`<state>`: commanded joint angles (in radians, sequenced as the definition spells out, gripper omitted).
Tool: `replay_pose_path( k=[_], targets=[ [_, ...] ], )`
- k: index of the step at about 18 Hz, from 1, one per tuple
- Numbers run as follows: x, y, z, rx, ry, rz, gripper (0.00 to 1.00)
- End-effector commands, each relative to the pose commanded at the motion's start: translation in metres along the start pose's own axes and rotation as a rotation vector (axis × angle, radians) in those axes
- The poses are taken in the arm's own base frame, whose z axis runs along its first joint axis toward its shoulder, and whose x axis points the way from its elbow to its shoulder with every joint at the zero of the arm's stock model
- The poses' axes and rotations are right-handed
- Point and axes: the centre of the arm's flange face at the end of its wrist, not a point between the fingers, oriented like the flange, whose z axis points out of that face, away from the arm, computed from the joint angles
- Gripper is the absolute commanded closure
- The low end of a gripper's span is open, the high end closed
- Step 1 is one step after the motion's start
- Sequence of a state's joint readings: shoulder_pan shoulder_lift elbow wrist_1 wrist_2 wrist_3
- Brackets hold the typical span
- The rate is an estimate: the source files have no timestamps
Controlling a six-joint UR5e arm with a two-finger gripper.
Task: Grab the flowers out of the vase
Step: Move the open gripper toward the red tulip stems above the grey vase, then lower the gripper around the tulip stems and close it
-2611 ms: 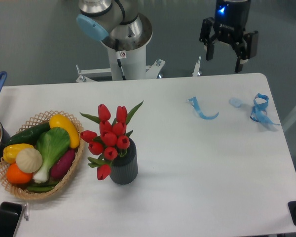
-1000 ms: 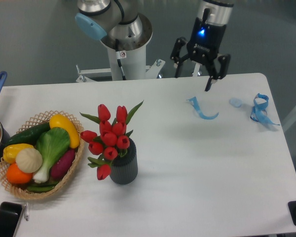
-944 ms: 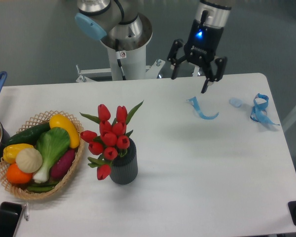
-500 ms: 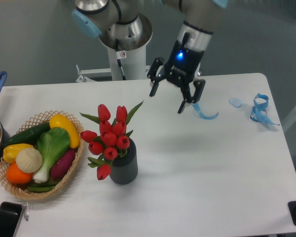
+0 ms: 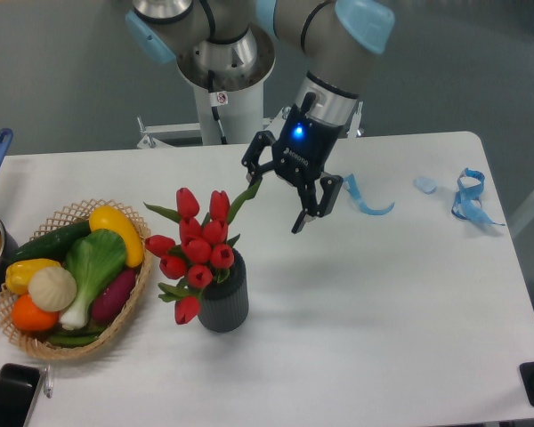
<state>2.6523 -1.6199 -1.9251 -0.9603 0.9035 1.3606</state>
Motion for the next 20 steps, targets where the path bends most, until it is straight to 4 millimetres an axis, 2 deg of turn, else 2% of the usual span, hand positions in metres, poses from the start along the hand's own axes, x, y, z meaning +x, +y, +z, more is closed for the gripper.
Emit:
replay_pose_path(
  k=[7,14,18,20],
  targets=[
    [-0.002,-0.015,0.038,0.024,-0.001,0.069,0.00],
    [0.003,-0.017,0.050,0.056,0.033,0.020,0.00],
    [0.006,-0.025,0.052,0.111,0.059,-0.025,0.00],
    [0.007,-0.024,0.062,0.117,0.080,-0.030,0.00]
  ],
)
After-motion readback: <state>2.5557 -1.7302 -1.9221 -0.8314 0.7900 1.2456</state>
